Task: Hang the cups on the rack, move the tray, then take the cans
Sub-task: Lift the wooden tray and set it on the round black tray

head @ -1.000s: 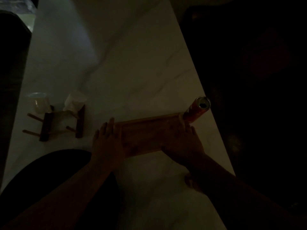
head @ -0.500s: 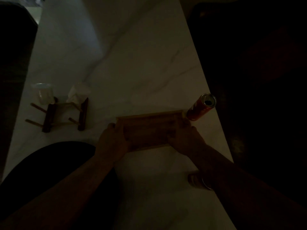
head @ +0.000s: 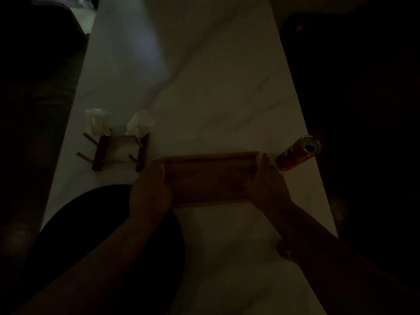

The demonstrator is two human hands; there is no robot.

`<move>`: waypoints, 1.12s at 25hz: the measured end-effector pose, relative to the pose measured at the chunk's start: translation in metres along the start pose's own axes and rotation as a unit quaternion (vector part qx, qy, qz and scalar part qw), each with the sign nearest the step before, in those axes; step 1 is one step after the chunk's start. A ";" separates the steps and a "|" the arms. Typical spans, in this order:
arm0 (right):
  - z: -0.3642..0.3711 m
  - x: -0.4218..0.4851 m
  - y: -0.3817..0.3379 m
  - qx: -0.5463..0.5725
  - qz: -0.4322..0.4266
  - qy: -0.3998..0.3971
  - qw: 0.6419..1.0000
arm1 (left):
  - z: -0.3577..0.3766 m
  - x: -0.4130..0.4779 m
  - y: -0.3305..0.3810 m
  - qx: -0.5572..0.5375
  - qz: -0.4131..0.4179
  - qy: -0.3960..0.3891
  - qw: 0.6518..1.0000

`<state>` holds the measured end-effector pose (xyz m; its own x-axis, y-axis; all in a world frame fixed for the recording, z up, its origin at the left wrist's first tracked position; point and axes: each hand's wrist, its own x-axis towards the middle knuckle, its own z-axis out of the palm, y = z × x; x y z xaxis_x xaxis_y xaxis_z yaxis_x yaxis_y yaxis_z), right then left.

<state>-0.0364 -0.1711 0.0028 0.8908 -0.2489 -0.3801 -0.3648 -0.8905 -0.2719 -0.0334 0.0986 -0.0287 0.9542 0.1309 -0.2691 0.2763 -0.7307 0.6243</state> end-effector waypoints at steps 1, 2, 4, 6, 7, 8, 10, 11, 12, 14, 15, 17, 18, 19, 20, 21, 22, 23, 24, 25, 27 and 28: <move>0.002 -0.005 -0.005 0.018 0.011 -0.002 1.000 | -0.007 -0.004 -0.005 -0.004 -0.011 0.012 1.000; 0.003 -0.010 -0.008 0.041 0.024 -0.002 0.999 | -0.014 -0.008 -0.009 -0.001 -0.020 0.027 0.999; 0.008 -0.021 -0.015 0.088 0.044 0.008 0.995 | -0.030 -0.015 -0.019 0.006 -0.035 0.058 0.998; 0.016 -0.035 -0.023 0.115 0.059 0.024 0.991 | -0.045 -0.024 -0.034 0.024 -0.044 0.072 0.996; 0.020 -0.042 -0.027 0.121 0.063 0.027 0.990 | -0.051 -0.028 -0.042 0.035 -0.052 0.074 0.995; 0.025 -0.049 -0.032 0.126 0.066 0.027 0.989 | -0.057 -0.032 -0.052 0.041 -0.064 0.077 0.994; 0.039 -0.062 -0.042 0.130 0.069 0.015 0.989 | -0.066 -0.042 -0.075 0.039 -0.101 0.079 0.991; 0.047 -0.069 -0.048 0.128 0.068 0.004 0.989 | -0.072 -0.049 -0.088 0.037 -0.120 0.076 0.989; 0.055 -0.075 -0.054 0.126 0.062 -0.006 0.990 | -0.077 -0.057 -0.101 0.035 -0.132 0.069 0.988; 0.071 -0.088 -0.069 0.131 0.047 -0.027 0.990 | -0.090 -0.072 -0.127 0.026 -0.150 0.055 0.987; 0.078 -0.094 -0.076 0.134 0.040 -0.037 0.990 | -0.097 -0.079 -0.139 0.023 -0.157 0.054 0.986; 0.093 -0.108 -0.095 0.129 0.026 -0.053 0.990 | -0.114 -0.092 -0.163 0.030 -0.166 0.060 0.984; 0.099 -0.114 -0.103 0.122 0.020 -0.060 0.990 | -0.122 -0.097 -0.173 0.037 -0.168 0.061 0.983; 0.106 -0.120 -0.111 0.116 0.014 -0.070 0.991 | -0.129 -0.101 -0.182 0.045 -0.169 0.063 0.983; 0.111 -0.126 -0.118 0.113 0.008 -0.081 0.990 | -0.135 -0.104 -0.190 0.052 -0.171 0.066 0.982; 0.117 -0.132 -0.126 0.114 0.003 -0.094 0.989 | -0.141 -0.106 -0.200 0.058 -0.173 0.068 0.981; 0.122 -0.136 -0.132 0.117 -0.001 -0.104 0.988 | -0.145 -0.108 -0.207 0.062 -0.177 0.069 0.980; 0.126 -0.141 -0.137 0.118 -0.005 -0.108 0.987 | -0.149 -0.109 -0.214 0.066 -0.180 0.065 0.979; 0.130 -0.144 -0.140 0.118 -0.006 -0.110 0.987 | -0.152 -0.109 -0.219 0.071 -0.183 0.059 0.979; 0.133 -0.147 -0.142 0.116 -0.004 -0.109 0.987 | -0.153 -0.108 -0.223 0.077 -0.183 0.053 0.979; 0.137 -0.149 -0.143 0.109 0.002 -0.109 0.988 | -0.151 -0.106 -0.228 0.092 -0.176 0.046 0.979; 0.138 -0.149 -0.141 0.105 0.006 -0.110 0.988 | -0.149 -0.105 -0.229 0.095 -0.171 0.044 0.980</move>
<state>-0.1550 0.0445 -0.0242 0.8138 -0.1495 -0.5616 -0.4443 -0.7829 -0.4354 -0.1797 0.3523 -0.0338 0.8176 0.4416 -0.3694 0.5637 -0.7444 0.3580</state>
